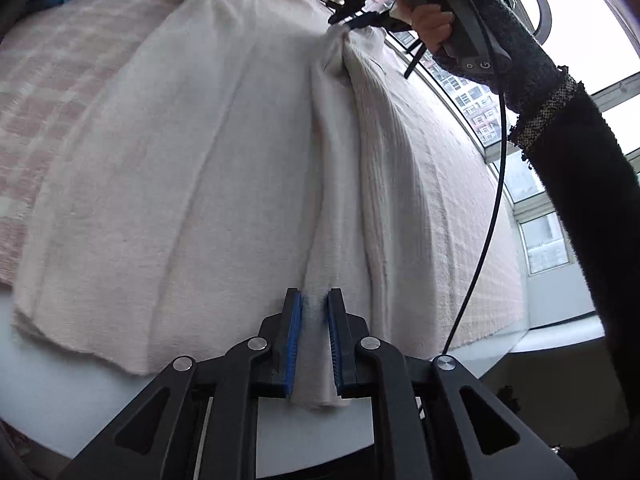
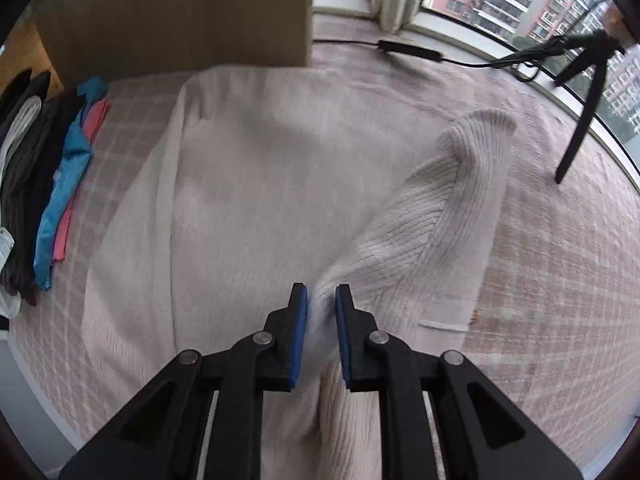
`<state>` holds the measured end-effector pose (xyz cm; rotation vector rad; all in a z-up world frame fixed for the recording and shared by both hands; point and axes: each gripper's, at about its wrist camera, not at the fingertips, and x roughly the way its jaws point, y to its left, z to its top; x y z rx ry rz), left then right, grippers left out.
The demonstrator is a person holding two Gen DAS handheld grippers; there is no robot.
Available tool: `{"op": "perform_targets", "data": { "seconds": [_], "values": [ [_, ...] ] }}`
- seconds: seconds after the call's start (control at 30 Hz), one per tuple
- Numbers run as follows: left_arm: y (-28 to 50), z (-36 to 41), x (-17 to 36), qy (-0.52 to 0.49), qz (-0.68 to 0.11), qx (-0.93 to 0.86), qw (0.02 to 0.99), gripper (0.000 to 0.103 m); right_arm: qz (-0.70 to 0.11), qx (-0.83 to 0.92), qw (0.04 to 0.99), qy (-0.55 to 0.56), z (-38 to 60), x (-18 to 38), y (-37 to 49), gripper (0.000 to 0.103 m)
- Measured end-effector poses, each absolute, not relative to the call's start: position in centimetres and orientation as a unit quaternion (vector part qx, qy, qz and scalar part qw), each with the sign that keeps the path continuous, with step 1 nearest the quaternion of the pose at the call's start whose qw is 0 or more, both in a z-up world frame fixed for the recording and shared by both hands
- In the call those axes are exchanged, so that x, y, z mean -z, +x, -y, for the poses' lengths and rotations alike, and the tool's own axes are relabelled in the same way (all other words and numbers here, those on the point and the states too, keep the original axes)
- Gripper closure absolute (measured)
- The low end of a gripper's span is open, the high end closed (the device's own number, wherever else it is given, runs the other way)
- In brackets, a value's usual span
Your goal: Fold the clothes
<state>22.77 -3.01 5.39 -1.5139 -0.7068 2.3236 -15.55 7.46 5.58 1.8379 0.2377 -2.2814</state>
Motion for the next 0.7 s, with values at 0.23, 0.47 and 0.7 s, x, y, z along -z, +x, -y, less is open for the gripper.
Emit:
{"op": "perform_targets", "data": {
  "seconds": [0.23, 0.47, 0.7],
  "values": [
    [22.2, 0.0, -7.7, -0.504, 0.219, -0.81, 0.203, 0.074, -0.03, 0.804, 0.139, 0.578, -11.8, -10.8, -13.0, 0.072],
    [20.4, -3.9, -5.5, -0.543, 0.173, -0.798, 0.197, 0.078, 0.01, 0.816, 0.112, 0.566, -19.8, -12.1, -12.2, 0.072],
    [20.9, -2.4, -7.6, -0.518, 0.193, -0.812, 0.185, 0.098, 0.042, 0.815, 0.107, 0.568, -24.0, -10.3, -12.5, 0.072]
  ]
}}
